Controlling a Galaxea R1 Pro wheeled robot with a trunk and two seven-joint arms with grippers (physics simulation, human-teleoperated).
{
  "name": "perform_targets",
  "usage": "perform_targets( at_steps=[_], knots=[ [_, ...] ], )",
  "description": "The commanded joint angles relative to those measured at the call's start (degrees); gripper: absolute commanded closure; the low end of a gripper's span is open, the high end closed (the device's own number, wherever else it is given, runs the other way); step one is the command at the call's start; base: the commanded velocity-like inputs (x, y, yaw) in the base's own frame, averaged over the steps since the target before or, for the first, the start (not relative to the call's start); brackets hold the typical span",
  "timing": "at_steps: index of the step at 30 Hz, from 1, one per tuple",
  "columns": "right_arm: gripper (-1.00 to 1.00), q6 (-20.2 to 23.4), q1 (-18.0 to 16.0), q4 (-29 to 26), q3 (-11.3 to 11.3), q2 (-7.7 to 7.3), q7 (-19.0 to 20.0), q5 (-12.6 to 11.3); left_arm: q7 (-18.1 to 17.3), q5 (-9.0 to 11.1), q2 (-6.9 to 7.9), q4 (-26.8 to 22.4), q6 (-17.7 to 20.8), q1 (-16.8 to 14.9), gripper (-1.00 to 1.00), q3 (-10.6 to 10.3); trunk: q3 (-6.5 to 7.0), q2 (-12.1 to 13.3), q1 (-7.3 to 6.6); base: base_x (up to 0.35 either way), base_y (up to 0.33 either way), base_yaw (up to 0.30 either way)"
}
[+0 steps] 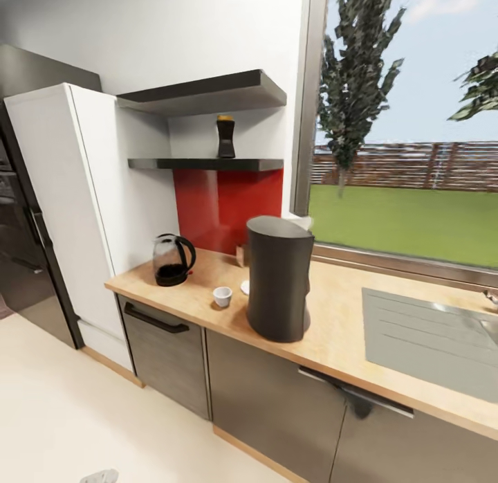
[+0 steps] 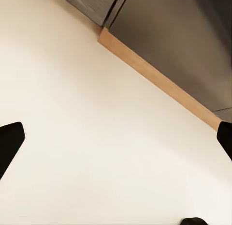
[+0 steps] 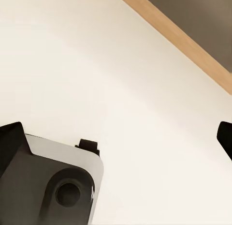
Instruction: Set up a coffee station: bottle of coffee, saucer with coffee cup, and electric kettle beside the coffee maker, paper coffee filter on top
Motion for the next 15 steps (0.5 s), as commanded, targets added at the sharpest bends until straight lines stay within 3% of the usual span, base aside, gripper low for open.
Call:
perform_targets(
  at_steps=[1, 15],
  knots=[
    [-1.00, -0.1, 0.0, 0.0, 0.0, -0.01, 0.0, 0.6, -0.2, -0.1, 0.02, 0.1, -0.1, 0.0, -1.00, 0.2, -0.09, -0.1, 0.04, 0.242, 0.264, 0.005],
    [-1.00, -0.1, 0.0, 0.0, 0.0, -0.01, 0.0, 0.6, -0.3, -0.1, 0.08, 0.1, -0.1, 0.0, -1.00, 0.2, -0.09, -0.1, 0.04, 0.238, 0.266, -0.002]
  ],
)
